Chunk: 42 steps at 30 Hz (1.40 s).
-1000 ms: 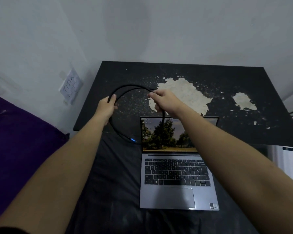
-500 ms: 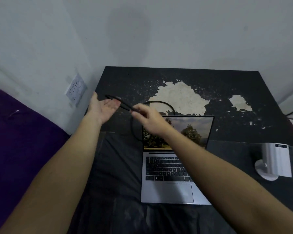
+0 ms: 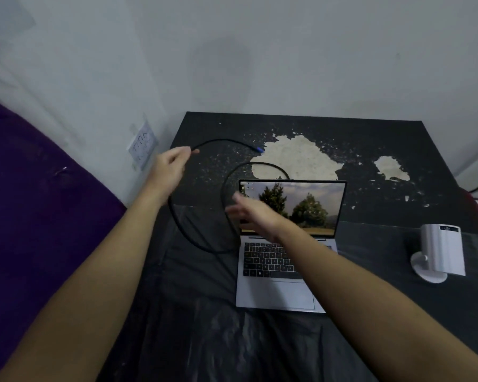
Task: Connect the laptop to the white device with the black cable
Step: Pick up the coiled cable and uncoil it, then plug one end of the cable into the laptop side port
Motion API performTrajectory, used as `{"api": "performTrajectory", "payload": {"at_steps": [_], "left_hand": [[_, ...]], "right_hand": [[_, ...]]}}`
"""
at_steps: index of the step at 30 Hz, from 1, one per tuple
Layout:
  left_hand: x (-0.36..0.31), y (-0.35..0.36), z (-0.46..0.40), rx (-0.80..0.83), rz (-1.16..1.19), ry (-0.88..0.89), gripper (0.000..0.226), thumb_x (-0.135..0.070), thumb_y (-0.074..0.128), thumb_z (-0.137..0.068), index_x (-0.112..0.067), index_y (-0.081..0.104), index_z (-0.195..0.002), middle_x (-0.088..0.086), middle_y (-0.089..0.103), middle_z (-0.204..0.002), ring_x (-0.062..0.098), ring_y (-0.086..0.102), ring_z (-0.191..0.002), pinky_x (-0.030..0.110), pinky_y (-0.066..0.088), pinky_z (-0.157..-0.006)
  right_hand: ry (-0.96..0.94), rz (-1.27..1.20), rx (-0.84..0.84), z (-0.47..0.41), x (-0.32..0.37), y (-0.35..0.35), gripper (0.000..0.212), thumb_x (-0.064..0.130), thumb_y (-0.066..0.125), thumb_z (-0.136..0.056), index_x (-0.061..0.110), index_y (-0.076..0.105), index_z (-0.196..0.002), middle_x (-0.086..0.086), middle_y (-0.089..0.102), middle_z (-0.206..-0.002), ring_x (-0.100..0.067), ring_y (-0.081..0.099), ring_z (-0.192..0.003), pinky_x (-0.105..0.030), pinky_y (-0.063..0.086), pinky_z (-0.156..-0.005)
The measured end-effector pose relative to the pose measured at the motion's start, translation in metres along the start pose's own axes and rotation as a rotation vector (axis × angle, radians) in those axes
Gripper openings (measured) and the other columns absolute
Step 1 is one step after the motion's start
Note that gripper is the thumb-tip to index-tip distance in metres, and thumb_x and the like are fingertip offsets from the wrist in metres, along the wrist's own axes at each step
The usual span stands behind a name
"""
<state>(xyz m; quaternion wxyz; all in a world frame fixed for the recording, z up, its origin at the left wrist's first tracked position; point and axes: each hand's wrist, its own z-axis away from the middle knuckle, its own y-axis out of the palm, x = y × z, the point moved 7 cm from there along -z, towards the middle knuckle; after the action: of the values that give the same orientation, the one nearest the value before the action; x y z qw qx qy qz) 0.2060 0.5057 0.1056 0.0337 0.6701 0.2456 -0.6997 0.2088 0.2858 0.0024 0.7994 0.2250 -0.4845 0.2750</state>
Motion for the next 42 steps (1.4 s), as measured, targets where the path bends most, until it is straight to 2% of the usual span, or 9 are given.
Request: {"api": "performTrajectory", "payload": {"at_steps": [4,11,16,19,23,28,31,36,42], "left_hand": [[-0.001,0.0,0.047,0.029,-0.274,0.202,0.021,-0.022,0.06,-0.099,-0.012,0.074,-0.113,-0.005,0.072,-0.106,0.006,0.064,-0.102,0.014,0.045,-0.088],[0.047,0.023,0.095,0.274,-0.541,0.221,0.005,-0.021,0.066,-0.094,-0.025,0.068,-0.097,-0.011,0.062,-0.083,0.008,0.062,-0.079,0.018,0.044,-0.071],[0.122,0.002,0.107,0.205,-0.648,-0.6,0.113,-0.093,0.022,-0.074,-0.006,0.053,-0.139,0.021,0.053,-0.14,0.038,0.054,-0.121,0.041,0.044,-0.104],[0.114,0.022,0.124,0.241,-0.212,-0.868,0.086,-0.074,0.026,-0.094,-0.009,0.04,-0.148,0.025,0.053,-0.14,0.043,0.056,-0.123,0.052,0.043,-0.105],[0.1,0.008,0.088,-0.179,0.226,-0.685,0.052,-0.051,0.038,-0.103,-0.022,0.045,-0.146,0.002,0.059,-0.125,0.033,0.071,-0.089,0.046,0.061,-0.08],[0.035,-0.033,0.073,-0.521,-0.125,0.012,0.042,-0.044,0.041,-0.103,-0.011,0.067,-0.099,0.007,0.054,-0.112,0.019,0.058,-0.097,0.028,0.046,-0.091],[0.033,-0.016,0.073,-0.404,-0.3,0.159,0.024,-0.025,0.057,-0.101,-0.002,0.064,-0.101,0.01,0.041,-0.112,0.019,0.052,-0.097,0.022,0.041,-0.091],[0.089,0.005,0.085,-0.194,-0.428,-0.041,0.003,-0.012,0.06,-0.098,-0.012,0.062,-0.099,0.007,0.04,-0.115,0.023,0.056,-0.093,0.026,0.043,-0.089],[0.136,0.02,0.099,0.177,-0.846,-0.418,0.045,0.005,0.04,-0.093,-0.018,0.066,-0.122,0.016,0.044,-0.139,0.037,0.045,-0.124,0.036,0.041,-0.102]], "right_hand": [[-0.003,-0.666,-0.004,0.002,0.027,-0.013,0.08,0.067,0.042,-0.094,0.015,0.029,-0.153,-0.007,0.066,-0.132,-0.023,0.058,-0.127,-0.05,0.04,-0.106],[-0.126,-1.033,-0.25,0.015,0.031,-0.026,0.026,0.029,0.037,-0.108,0.014,0.057,-0.101,-0.002,0.07,-0.091,-0.02,0.069,-0.085,-0.032,0.061,-0.068],[-0.224,-0.832,-0.13,0.045,0.042,-0.027,0.026,0.023,0.036,-0.109,0.016,0.06,-0.118,-0.001,0.07,-0.097,-0.02,0.071,-0.091,-0.039,0.058,-0.081],[-0.251,-0.746,-0.048,0.053,0.041,-0.02,0.024,0.021,0.039,-0.108,0.018,0.057,-0.124,0.0,0.071,-0.106,-0.02,0.069,-0.102,-0.042,0.055,-0.085],[-0.262,-0.745,0.03,0.058,0.039,-0.009,0.022,0.02,0.038,-0.107,0.02,0.057,-0.119,0.001,0.072,-0.105,-0.02,0.068,-0.106,-0.041,0.055,-0.084],[-0.265,-0.74,0.051,0.061,0.035,-0.008,0.022,0.018,0.037,-0.107,0.017,0.055,-0.119,-0.001,0.069,-0.095,-0.022,0.07,-0.097,-0.04,0.056,-0.084],[-0.239,-0.743,-0.016,0.062,0.024,-0.021,0.027,0.018,0.036,-0.108,0.016,0.054,-0.128,-0.001,0.065,-0.092,-0.021,0.07,-0.093,-0.042,0.052,-0.091],[-0.214,-0.693,-0.123,0.066,0.003,-0.043,0.028,0.015,0.039,-0.107,0.014,0.057,-0.13,-0.001,0.064,-0.09,-0.028,0.067,-0.105,-0.046,0.057,-0.091],[-0.205,-0.598,-0.18,0.073,-0.012,-0.048,0.028,0.01,0.04,-0.107,0.018,0.055,-0.13,-0.003,0.062,-0.093,-0.028,0.071,-0.1,-0.045,0.059,-0.086]]}}
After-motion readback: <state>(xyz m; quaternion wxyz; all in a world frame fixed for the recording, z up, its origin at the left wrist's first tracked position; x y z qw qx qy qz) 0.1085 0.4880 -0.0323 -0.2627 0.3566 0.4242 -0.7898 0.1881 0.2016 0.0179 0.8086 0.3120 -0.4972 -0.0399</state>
